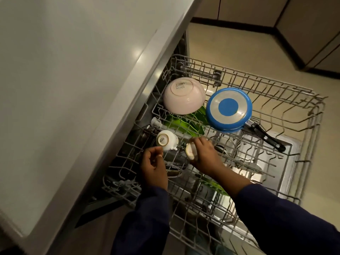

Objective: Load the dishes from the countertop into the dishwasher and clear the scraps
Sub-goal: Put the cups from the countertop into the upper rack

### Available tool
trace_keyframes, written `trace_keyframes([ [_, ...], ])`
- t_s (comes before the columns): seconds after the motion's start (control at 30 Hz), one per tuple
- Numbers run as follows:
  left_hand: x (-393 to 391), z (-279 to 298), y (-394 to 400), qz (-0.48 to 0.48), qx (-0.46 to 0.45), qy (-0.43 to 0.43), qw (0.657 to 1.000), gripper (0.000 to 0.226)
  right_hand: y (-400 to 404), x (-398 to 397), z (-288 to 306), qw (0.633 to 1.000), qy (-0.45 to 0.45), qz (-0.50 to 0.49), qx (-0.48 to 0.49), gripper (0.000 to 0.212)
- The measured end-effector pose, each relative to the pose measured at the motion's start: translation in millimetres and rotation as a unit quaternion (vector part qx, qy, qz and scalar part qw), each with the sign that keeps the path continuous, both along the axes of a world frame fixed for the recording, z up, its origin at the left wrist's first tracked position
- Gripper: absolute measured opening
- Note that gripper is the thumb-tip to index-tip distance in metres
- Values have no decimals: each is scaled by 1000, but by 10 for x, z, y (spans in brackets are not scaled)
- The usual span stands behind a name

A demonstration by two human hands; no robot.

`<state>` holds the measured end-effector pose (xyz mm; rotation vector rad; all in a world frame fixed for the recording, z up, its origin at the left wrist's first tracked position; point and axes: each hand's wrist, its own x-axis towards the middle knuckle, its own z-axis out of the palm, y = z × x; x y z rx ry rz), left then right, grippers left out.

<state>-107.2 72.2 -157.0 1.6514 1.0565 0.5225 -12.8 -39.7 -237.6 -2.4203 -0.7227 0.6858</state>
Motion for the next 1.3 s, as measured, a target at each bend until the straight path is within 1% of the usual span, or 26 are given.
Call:
trace_keyframes([
  [0.1, 60, 33, -13, -5, 0, -9, 1000, 34, -6, -13, -9, 1000, 5, 6, -10, 69],
  [0.27, 90, -9, -23, -7, 12, -7, 1000, 32, -23, -9, -33, 1000, 7, 12, -4, 70],
  [0.43, 34, -62, -44, -11, 0, 4, 1000, 41, -50, -29, -76, 1000, 19, 12, 10, 71],
  [0.53, -6, -75, -56, -12, -8, 10, 1000, 40, -69, -42, -117, 999, 27, 12, 27, 71],
  [0.67, -88, -66, -57, -22, -2, 22, 1000, 38, -79, -41, -154, 999, 10, 28, 26, 72],
  [0.73, -119, -54, -44, -22, 6, 24, 999, 37, -79, -33, -150, 999, 13, 31, 18, 79],
  [0.83, -135, -7, -27, -19, 6, 18, 1000, 34, -97, -28, -110, 999, 28, 32, 12, 97],
  [0.9, -139, 39, -22, -17, 10, 15, 1000, 36, -131, -27, -57, 999, 7, 42, -14, 103],
  [1.0, -148, 192, -45, -19, 6, 7, 1000, 36, -169, -59, 83, 998, -34, 36, -28, 94],
  [1.1, -132, 422, -72, -21, 10, -1, 1000, 30, -147, -66, 335, 998, -57, 11, 9, 71],
  [1.2, -125, 772, -101, -39, 79, -12, 996, 21, -34, -30, 773, 994, -98, -4, 44, 50],
  [1.3, -159, 1194, -93, -37, 133, -26, 990, 15, 144, -25, 1307, 986, -112, -16, 123, 37],
])
